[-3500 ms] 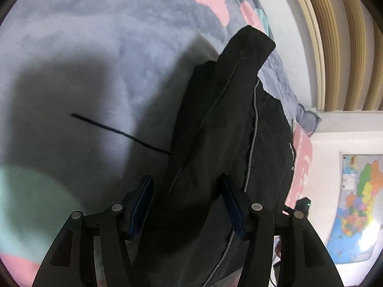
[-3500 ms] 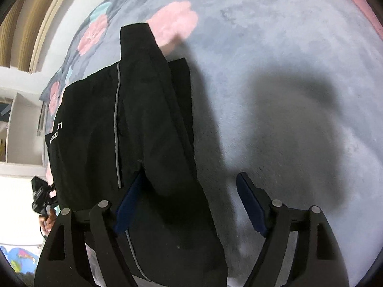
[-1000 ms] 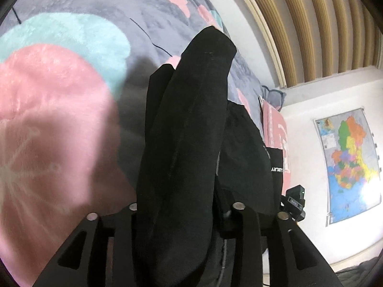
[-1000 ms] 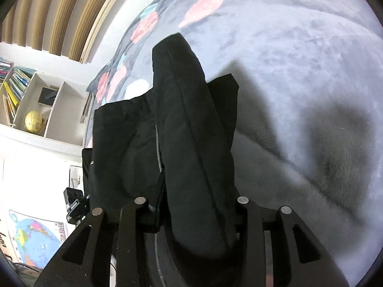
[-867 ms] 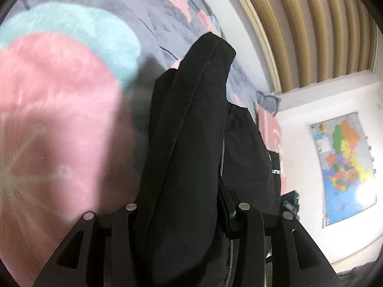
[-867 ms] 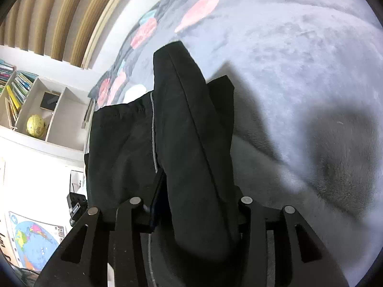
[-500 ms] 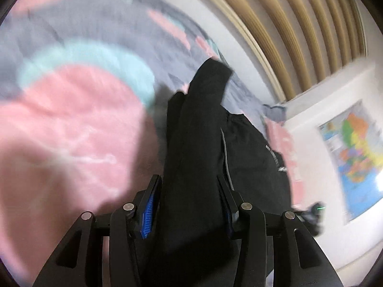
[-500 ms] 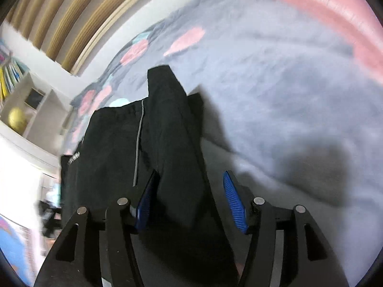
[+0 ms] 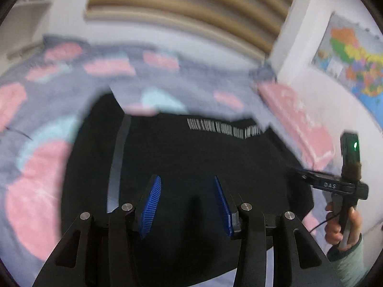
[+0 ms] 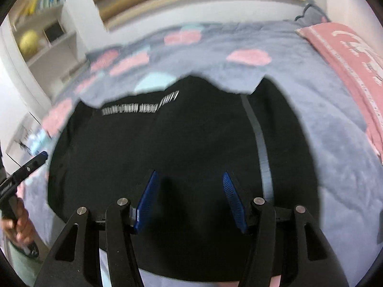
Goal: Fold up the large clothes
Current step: 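Lay the folded jacket flat on the bed and open both tools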
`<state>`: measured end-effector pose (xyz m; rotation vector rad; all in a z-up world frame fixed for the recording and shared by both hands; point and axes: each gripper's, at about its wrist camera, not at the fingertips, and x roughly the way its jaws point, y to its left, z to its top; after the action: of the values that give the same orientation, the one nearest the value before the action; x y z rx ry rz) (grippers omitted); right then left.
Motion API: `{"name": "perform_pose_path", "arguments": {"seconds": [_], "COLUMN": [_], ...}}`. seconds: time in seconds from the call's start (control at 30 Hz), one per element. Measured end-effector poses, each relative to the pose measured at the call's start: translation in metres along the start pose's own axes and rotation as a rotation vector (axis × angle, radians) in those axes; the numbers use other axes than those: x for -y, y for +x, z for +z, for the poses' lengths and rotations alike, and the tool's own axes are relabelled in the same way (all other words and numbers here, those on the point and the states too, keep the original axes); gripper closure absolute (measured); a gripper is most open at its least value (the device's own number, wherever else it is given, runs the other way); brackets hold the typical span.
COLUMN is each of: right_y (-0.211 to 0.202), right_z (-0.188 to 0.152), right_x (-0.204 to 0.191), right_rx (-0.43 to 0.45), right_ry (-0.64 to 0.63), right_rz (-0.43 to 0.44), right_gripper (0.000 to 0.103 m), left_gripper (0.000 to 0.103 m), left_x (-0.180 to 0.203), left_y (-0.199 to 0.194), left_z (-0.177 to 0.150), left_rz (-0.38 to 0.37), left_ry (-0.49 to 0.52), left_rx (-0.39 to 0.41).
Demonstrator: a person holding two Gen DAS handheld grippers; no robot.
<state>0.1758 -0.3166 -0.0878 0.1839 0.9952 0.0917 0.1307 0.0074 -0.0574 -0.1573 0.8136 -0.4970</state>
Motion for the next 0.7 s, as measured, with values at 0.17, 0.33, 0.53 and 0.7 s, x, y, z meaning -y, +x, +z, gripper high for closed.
{"name": "perform_pose_path", "arguments": {"seconds": [0.17, 0.33, 0.53, 0.7], "right_y": [0.035, 0.030, -0.010, -0.064], "right_z": [-0.007, -0.011, -0.021, -0.025], "right_x": [-0.005, -0.007, -0.014, -0.040], "right_rx": [-0.059, -0.040, 0.000, 0.119], "right_ry": [0.023, 0.043, 0.040, -0.041], "right_rz": [-0.050, -0.063, -0.013, -0.079], "right_gripper": [0.043, 0.043, 0.042, 0.042], "left_gripper": [0.057, 0.057, 0.056, 0.056], "left_x": [-0.010, -0.018, 0.004, 0.021], "left_y": [0.057, 0.044, 0.002, -0.042], "left_z": [-0.015, -0.014, -0.032, -0.031], "left_rz": [0.072, 0.041, 0.104, 0.162], "left_ry": [-0.076, -0.141, -0.051, -0.020], "left_rx": [-0.169, -0.148, -0.086, -0.008]}}
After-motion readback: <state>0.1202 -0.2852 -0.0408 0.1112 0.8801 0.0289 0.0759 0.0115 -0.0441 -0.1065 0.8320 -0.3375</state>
